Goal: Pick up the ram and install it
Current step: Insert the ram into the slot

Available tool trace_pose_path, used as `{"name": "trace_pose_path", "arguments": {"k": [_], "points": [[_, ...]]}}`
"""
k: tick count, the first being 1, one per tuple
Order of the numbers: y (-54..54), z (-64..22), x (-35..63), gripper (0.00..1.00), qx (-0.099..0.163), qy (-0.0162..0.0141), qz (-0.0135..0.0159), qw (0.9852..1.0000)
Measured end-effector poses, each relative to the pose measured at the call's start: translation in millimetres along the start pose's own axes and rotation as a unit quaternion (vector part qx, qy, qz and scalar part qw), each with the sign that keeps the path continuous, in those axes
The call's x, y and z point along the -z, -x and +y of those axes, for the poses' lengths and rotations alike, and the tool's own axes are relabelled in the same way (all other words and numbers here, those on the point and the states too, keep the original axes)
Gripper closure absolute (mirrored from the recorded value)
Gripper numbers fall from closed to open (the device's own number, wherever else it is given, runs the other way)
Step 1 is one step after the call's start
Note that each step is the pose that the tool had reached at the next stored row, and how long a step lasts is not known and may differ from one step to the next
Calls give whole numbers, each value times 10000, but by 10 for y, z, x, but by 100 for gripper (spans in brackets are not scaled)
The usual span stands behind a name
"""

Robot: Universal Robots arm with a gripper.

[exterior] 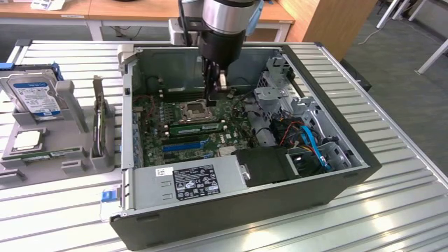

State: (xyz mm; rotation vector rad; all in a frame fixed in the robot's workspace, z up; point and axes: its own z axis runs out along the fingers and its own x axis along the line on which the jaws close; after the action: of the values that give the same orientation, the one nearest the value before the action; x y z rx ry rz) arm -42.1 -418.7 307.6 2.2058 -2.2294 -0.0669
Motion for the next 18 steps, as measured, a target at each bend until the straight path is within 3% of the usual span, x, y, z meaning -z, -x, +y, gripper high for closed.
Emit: {"name": "trace_pose_path", "arguments": {"k": [18], "points": [[7,9,276,69,0,0,0,10000]]}}
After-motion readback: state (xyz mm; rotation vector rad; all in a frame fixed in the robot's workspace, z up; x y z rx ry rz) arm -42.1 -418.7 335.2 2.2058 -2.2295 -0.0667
